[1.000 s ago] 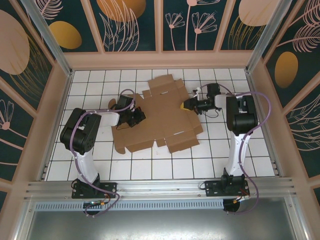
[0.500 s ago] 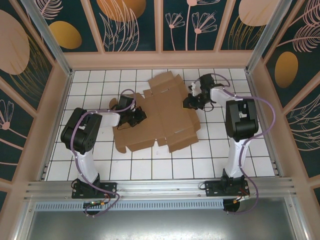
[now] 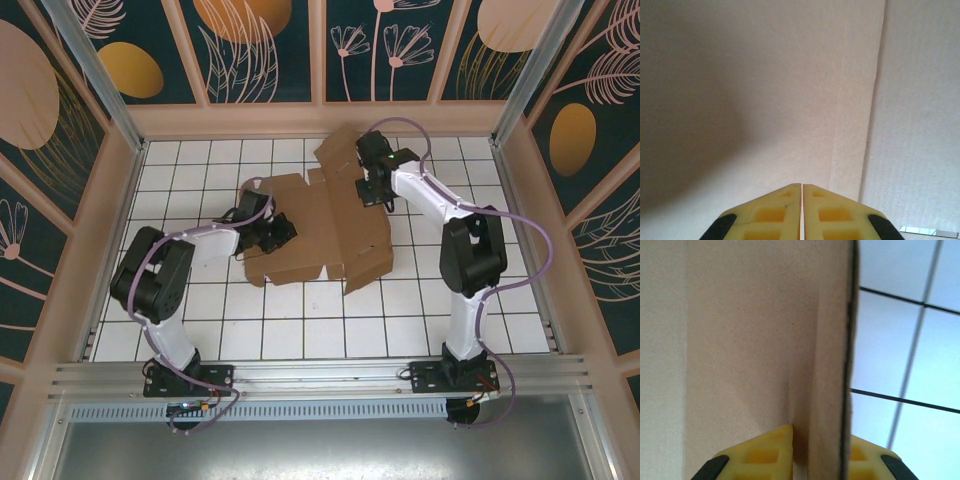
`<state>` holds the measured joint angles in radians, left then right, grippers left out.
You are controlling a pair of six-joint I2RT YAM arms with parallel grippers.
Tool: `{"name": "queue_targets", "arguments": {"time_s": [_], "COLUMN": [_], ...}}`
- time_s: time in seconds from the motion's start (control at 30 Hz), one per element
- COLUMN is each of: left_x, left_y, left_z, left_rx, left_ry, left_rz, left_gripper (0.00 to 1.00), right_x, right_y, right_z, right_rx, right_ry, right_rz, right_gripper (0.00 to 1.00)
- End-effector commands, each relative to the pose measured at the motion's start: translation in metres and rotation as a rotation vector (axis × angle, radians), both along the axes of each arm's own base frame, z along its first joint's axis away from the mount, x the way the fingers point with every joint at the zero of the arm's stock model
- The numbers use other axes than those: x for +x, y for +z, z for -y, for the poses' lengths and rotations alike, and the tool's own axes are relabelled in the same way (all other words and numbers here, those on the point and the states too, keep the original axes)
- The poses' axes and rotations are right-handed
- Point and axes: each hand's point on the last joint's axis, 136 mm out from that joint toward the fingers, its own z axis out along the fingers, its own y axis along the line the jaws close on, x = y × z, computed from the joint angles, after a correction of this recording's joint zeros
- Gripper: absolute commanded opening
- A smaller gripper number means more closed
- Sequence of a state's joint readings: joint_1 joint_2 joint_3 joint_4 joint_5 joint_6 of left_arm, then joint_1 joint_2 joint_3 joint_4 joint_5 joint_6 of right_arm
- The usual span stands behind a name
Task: Fold the paper box
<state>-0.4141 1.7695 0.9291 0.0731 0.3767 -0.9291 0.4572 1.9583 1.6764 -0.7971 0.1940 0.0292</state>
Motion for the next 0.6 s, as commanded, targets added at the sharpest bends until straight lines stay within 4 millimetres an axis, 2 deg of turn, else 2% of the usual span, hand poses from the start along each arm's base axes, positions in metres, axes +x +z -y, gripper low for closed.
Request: {"name": "queue_targets", "arguments": {"time_s": [0.0,0.13,0.2,0.33,0.43,0.57], "left_x": [-0.007,-0.009,-0.013,-0.024,-0.028,-0.028], "left_y": [-0.012,-0.032,-0.044,-0.064,-0.067,-0.06], "left_z": [-0.034,-0.046,-0.042,-0.033,-0.03,-0.022], "left_rx": [0.084,0.116,0.095,0.024,0.003,-0.037], "left_ry": [0.065,0.086,0.076,0.076,0.074,0.064], "left_rz": [-0.034,-0.074,-0.111,-0.177,-0.19,-0.18], "left_gripper": [0.1,0.09,0.05,0.0,0.0,0.0], "right_x": [0.007,0.007,0.007,0.002,-0.003,-0.014], "right_y": [0.034,0.049,0.051,0.048,0.036,0.022], "right_z": [0.031,0.013,0.005,-0.026,-0.05,-0.089], "right_rx": [-0.22,-0.256,-0.269,-0.321,-0.349,-0.382], "right_ry": [-0.024,0.031,0.055,0.121,0.157,0.201], "right_rz": [0.103,0.149,0.151,0.158,0.143,0.14], "right_gripper": [0.15,0.16,0.17,0.18,0.18,0.18]}}
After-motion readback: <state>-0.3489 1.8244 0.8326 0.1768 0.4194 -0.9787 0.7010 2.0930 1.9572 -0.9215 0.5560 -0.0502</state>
